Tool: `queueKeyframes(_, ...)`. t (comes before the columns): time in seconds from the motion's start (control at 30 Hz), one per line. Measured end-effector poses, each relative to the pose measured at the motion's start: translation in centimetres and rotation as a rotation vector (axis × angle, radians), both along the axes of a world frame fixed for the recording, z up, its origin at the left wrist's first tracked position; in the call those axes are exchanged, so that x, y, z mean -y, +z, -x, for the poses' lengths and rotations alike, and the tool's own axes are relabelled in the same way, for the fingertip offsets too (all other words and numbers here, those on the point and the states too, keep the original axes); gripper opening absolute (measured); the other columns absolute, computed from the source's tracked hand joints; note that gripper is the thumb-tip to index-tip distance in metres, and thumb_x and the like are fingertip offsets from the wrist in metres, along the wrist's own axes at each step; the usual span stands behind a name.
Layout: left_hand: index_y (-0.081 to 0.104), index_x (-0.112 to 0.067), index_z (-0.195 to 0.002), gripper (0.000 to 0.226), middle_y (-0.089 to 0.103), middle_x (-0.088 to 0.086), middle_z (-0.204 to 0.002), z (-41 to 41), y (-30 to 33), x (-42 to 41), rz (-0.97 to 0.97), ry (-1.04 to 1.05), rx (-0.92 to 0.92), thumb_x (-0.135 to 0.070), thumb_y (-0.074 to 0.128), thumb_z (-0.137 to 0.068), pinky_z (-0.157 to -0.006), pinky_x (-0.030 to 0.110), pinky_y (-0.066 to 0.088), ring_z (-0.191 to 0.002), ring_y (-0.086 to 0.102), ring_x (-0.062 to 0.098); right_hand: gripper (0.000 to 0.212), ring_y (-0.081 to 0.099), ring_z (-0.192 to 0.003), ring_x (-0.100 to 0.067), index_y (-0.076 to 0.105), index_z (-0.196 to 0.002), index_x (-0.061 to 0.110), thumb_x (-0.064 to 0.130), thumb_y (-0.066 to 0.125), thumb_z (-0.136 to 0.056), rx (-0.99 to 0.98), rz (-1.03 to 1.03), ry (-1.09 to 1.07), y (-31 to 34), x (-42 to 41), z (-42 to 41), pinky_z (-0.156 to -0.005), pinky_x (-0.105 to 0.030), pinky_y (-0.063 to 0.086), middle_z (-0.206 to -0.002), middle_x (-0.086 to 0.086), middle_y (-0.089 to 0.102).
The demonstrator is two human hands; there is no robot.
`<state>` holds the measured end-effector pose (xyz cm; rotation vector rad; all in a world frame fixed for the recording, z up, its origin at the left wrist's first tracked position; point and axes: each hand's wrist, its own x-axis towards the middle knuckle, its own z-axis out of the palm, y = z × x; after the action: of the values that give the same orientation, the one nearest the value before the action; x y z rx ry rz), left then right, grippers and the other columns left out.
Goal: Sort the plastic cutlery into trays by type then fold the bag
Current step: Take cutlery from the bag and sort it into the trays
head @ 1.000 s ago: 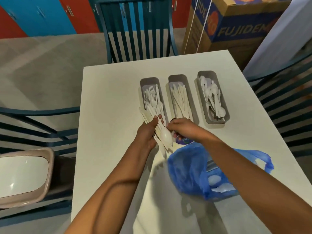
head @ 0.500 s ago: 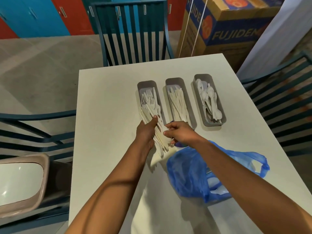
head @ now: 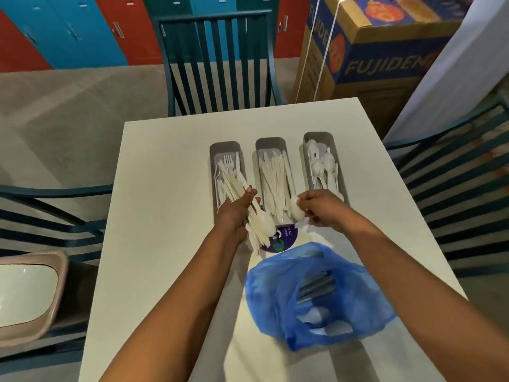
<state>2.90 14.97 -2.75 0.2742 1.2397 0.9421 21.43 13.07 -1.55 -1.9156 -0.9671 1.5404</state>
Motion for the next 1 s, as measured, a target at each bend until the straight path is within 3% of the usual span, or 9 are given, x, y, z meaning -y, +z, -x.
queueKeyframes(0.1, 0.062, -0.007, -0.076, 0.016, 0.065, -0.003, -0.049, -2.4, 0.7, -0.3, 0.039, -0.019, 0.04, -0.011, 0.059, -0.092, -0.045, 0.016, 0.051, -0.043, 0.062, 0.005, 0.018, 0.043, -0.053, -0.012, 0.059, -0.075, 0.018, 0.008, 0.058, -0.09, 0.158, -0.072, -0.055, 0.4, -1.3, -3.7, -0.042, -0.018, 0.035, -0.064, -0.002, 0.051)
queueKeyframes(0.2, 0.062, -0.006, -0.075, 0.019, 0.064, -0.002, -0.047, -4.5, 1.2, -0.9, 0.05, -0.034, 0.056, -0.011, 0.057, -0.093, -0.041, 0.016, 0.05, -0.041, 0.061, 0.005, 0.008, 0.044, -0.054, -0.017, 0.062, -0.09, 0.014, 0.007, 0.057, -0.089, 0.203, -0.064, -0.131, 0.6, -3.1, -7.0, -0.049, -0.023, 0.034, -0.069, -0.004, 0.053)
queueKeyframes(0.33, 0.064, -0.007, -0.077, 0.015, 0.066, -0.001, -0.051, -6.7, 1.1, -2.1, 0.067, -0.024, 0.024, -0.015, 0.062, -0.09, -0.043, 0.019, 0.051, -0.044, 0.062, 0.005, 0.012, 0.046, -0.056, -0.02, 0.059, -0.094, 0.014, 0.006, 0.053, -0.089, 0.213, -0.027, -0.138, -0.2, -6.0, -9.7, -0.061, -0.03, 0.043, -0.076, -0.007, 0.054)
queueKeyframes(0.4, 0.066, -0.008, -0.077, 0.014, 0.068, -0.001, -0.054, -7.3, 0.8, -2.3, 0.089, -0.029, 0.019, -0.018, 0.065, -0.088, -0.05, 0.022, 0.054, -0.049, 0.064, 0.006, 0.013, 0.047, -0.056, -0.02, 0.058, -0.097, 0.015, 0.006, 0.053, -0.089, 0.199, -0.011, -0.124, -0.6, -7.0, -10.3, -0.058, -0.029, 0.044, -0.075, -0.005, 0.053)
queueKeyframes(0.5, 0.066, -0.01, -0.078, 0.013, 0.069, -0.002, -0.057, -8.6, 0.1, -2.4, 0.117, -0.031, -0.008, -0.02, 0.066, -0.087, -0.056, 0.024, 0.053, -0.061, 0.064, 0.008, 0.015, 0.046, -0.056, -0.019, 0.056, -0.083, 0.014, 0.002, 0.05, -0.09, 0.175, 0.012, -0.093, -1.0, -8.5, -11.3, -0.054, -0.027, 0.043, -0.072, -0.005, 0.051)
queueKeyframes(0.6, 0.066, -0.01, -0.077, 0.015, 0.069, -0.002, -0.056, -9.2, -0.4, -2.2, 0.127, -0.022, -0.038, -0.021, 0.065, -0.088, -0.052, 0.022, 0.053, -0.056, 0.064, 0.008, 0.016, 0.047, -0.057, -0.019, 0.055, -0.077, 0.012, 0.003, 0.049, -0.089, 0.189, 0.014, -0.072, -1.4, -9.5, -11.6, -0.057, -0.028, 0.043, -0.07, -0.005, 0.051)
queueKeyframes(0.73, 0.065, -0.009, -0.075, 0.019, 0.068, 0.001, -0.062, -9.8, -0.8, -2.0, 0.157, -0.035, -0.094, -0.023, 0.065, -0.087, -0.065, 0.028, 0.051, -0.068, 0.061, 0.016, 0.021, 0.052, -0.067, -0.026, 0.053, -0.064, 0.01, 0.009, 0.05, -0.085, 0.299, -0.006, 0.006, -1.6, -10.4, -12.2, -0.073, -0.035, 0.046, -0.063, -0.009, 0.051)
queueKeyframes(0.87, 0.066, -0.011, -0.08, 0.022, 0.065, 0.006, -0.084, -10.3, -1.0, -2.1, 0.168, -0.078, -0.156, -0.032, 0.068, -0.084, -0.085, 0.034, 0.049, -0.085, 0.06, 0.021, 0.027, 0.058, -0.071, -0.027, 0.067, -0.092, -0.005, 0.013, 0.048, -0.086, 0.399, -0.056, 0.086, -1.2, -10.1, -12.8, -0.081, -0.037, 0.052, -0.076, -0.018, 0.063)
queueKeyframes(1.0, 0.067, -0.009, -0.088, 0.022, 0.069, 0.004, -0.074, -11.3, -0.8, -2.1, 0.152, -0.092, -0.129, -0.031, 0.065, -0.087, -0.068, 0.03, 0.05, -0.075, 0.062, 0.018, 0.028, 0.057, -0.062, -0.028, 0.065, -0.104, -0.006, 0.012, 0.051, -0.088, 0.358, -0.06, 0.117, -1.3, -9.0, -13.3, -0.078, -0.039, 0.053, -0.075, -0.018, 0.065)
